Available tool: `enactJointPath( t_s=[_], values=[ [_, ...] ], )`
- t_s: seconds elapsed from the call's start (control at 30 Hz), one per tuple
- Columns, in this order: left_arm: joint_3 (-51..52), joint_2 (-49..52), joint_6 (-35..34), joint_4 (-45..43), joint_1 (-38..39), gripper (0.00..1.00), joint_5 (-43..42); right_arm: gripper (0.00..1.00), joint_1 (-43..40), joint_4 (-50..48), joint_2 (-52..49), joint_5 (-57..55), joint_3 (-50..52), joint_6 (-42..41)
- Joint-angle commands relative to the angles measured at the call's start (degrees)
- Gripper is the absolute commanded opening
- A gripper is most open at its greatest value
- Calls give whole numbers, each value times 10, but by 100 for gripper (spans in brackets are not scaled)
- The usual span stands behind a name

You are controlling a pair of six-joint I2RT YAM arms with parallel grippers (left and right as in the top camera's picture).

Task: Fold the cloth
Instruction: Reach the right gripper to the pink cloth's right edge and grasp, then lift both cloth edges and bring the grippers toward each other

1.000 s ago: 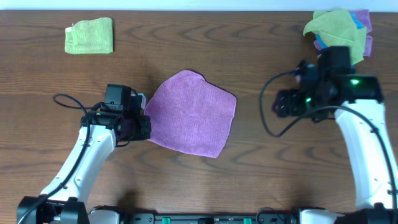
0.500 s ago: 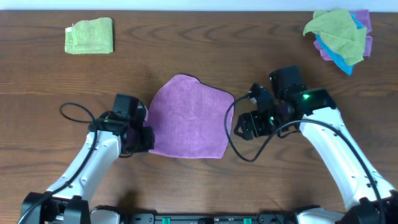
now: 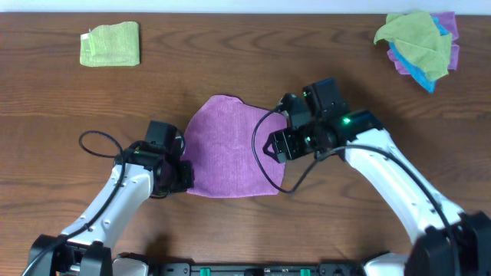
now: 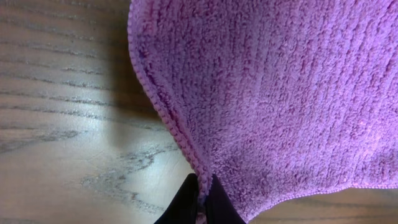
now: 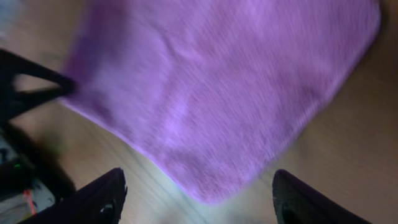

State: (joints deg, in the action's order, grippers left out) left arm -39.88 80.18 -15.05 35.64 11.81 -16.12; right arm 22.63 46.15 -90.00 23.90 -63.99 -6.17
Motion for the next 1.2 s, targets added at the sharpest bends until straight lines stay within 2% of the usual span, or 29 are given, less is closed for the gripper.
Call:
enactJointPath(
  t_s=[0.0, 0.23, 0.37, 0.63, 1.17],
  values=[
    [1, 0, -6, -5, 2, 6, 1, 75, 2, 35, -18, -61, 0, -19],
    [1, 0, -6, -33, 2, 6, 2, 76, 2, 131, -18, -78, 2, 5],
    [1, 0, -6, -44, 2, 5, 8, 75, 2, 143, -18, -59, 23, 7],
    [1, 0, -7, -49, 2, 6, 21, 75, 3, 76, -18, 34, 93, 9],
    [-16, -1, -47, -81, 2, 6, -31, 78, 23, -21, -18, 89, 162, -25]
  ],
)
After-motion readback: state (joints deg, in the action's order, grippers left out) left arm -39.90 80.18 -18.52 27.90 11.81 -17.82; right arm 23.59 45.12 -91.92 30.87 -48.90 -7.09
